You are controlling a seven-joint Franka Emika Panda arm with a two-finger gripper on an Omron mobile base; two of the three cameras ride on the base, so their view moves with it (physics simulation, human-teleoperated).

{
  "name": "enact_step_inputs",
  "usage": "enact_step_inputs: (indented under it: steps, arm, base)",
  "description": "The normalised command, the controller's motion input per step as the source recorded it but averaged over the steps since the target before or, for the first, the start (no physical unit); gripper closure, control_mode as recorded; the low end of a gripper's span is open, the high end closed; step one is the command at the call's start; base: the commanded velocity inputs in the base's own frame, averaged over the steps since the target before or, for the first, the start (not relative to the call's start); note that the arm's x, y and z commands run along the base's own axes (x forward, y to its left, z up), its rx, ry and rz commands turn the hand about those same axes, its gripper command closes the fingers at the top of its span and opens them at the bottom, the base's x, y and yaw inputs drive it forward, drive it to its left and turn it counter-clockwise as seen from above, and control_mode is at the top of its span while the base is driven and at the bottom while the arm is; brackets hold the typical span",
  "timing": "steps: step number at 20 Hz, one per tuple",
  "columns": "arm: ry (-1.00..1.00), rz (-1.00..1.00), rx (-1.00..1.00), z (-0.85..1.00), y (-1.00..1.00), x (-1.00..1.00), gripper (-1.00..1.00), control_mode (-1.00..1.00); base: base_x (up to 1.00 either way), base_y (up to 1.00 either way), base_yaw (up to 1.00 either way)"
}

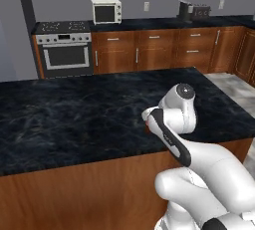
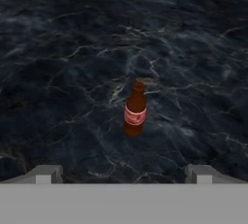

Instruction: Place the large bottle from the dining counter next to the other large bottle outside the sink, and place the small bottle from the dining counter next to the other small bottle inside the sink.

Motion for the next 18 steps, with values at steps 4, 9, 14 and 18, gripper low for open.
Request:
enact_step_inputs:
  steps: [4,9,14,18]
  arm:
    - [-0.07,-0.01,0.0,-0.01,0.0,0.0,-1.0,-1.0]
    - [-0.07,-0.01,0.0,-0.07,0.0,0.01,-1.0,-1.0]
    - [-0.01,0.0,0.0,-0.22,0.0,0.07,-1.0,-1.0]
    - [0.0,0.0,0.0,-0.28,0.0,0.13,-1.0,-1.0]
  base:
    - [0.0,0.0,0.0]
    - [0.0,0.0,0.0]
    - [0.0,0.0,0.0]
    - [0.0,0.0,0.0]
